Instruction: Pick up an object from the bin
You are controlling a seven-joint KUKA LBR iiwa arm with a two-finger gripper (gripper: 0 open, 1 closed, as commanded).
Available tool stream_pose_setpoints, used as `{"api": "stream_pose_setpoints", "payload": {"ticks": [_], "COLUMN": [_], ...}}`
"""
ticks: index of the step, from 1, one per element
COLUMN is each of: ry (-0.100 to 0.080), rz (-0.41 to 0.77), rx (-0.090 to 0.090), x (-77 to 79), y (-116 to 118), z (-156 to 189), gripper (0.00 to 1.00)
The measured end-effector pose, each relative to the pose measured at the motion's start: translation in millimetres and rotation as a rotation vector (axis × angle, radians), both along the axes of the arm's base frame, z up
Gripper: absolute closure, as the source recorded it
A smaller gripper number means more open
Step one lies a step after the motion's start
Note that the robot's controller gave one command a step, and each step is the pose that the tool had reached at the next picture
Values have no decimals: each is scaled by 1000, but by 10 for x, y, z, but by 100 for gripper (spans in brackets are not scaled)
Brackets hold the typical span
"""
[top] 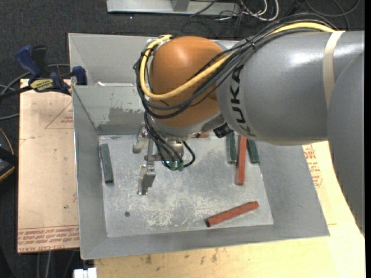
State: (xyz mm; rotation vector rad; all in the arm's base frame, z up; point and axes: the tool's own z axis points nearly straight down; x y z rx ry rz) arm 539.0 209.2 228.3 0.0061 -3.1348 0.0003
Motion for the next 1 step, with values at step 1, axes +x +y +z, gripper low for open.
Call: {"api": "stream_pose_setpoints", "payload": {"ticks": [1], "ry": [-7], "rz": [-3], "rx": [1], "x": [19], "y": [-10], "z": [38], "gripper": [0]}}
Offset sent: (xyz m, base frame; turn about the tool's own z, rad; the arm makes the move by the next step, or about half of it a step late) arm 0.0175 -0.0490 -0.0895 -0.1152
